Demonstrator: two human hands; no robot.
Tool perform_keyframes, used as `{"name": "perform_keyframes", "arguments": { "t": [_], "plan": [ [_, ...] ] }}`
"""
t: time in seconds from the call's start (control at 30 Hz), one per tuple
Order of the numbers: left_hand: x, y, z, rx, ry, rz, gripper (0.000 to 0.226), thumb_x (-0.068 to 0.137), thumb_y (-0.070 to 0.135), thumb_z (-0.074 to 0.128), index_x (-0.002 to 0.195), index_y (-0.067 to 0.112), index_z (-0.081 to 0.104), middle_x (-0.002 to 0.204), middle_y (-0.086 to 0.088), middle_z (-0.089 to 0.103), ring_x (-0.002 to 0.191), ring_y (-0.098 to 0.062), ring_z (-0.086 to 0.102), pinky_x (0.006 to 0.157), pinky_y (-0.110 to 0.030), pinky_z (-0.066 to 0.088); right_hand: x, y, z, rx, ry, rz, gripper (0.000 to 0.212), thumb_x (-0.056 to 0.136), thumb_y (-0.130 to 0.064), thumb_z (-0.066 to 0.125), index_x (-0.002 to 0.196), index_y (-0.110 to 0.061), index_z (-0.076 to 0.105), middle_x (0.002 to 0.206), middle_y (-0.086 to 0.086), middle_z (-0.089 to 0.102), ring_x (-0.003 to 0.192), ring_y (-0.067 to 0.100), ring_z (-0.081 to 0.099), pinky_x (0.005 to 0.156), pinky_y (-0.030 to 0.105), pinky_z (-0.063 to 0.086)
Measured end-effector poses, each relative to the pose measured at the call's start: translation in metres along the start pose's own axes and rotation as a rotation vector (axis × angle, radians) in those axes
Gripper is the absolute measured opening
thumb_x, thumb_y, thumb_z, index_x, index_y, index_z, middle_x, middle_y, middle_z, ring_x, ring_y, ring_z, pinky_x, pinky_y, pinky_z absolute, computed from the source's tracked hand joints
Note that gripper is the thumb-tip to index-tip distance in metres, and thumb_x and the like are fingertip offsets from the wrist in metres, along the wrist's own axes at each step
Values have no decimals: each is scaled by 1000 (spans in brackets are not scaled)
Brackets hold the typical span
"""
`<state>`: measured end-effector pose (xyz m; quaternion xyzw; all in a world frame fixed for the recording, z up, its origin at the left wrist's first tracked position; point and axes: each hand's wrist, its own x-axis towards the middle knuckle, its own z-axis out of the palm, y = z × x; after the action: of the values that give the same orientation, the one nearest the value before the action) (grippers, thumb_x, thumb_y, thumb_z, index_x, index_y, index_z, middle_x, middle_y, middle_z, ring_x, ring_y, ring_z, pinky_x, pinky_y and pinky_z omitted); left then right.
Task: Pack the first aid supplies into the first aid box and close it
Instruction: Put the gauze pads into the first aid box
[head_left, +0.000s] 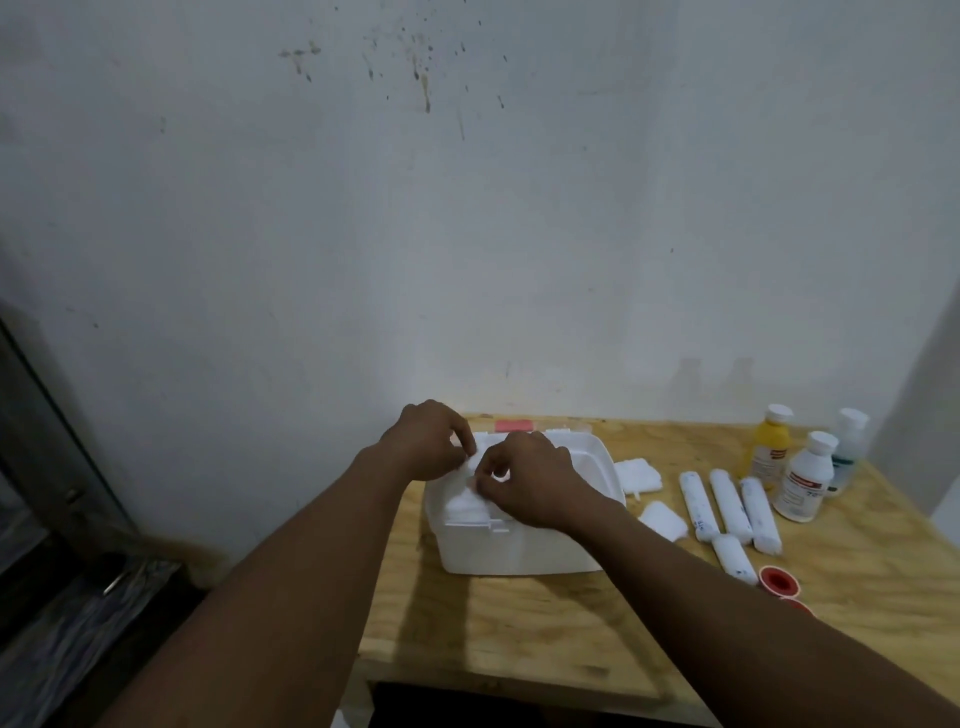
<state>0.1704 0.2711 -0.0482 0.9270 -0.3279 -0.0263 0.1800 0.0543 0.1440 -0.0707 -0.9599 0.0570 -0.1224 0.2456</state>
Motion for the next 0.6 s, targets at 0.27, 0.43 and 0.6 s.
{"name": "perform_keyframes", "arguments": {
  "t": [0.27, 0.43, 0.6],
  "plan": [
    [4, 16, -4, -5, 48, -5, 19, 77, 39, 58, 77, 38, 76, 106, 1, 69, 109, -25, 59, 94, -45, 54, -7, 49, -79, 84, 192, 121, 16, 86, -31, 61, 86, -22, 74, 86, -5, 71, 86, 16, 65, 79, 32, 52],
    [25, 60, 3, -33, 54, 111, 19, 81, 36, 61, 86, 31, 78, 105, 4, 70, 106, -23, 63, 92, -42, 55, -20, 99, -111, 26, 157, 298, 13, 84, -24, 62, 86, -17, 73, 90, -2, 69, 86, 18, 64, 75, 30, 51],
    [51, 119, 33, 73, -44, 252, 21, 86, 31, 63, 104, 29, 74, 118, 3, 65, 113, -21, 60, 97, -39, 50, -34, 140, -93, -97, -84, 467, 16, 70, -39, 64, 68, -23, 67, 89, 2, 72, 92, 27, 67, 85, 46, 56]
  ]
}}
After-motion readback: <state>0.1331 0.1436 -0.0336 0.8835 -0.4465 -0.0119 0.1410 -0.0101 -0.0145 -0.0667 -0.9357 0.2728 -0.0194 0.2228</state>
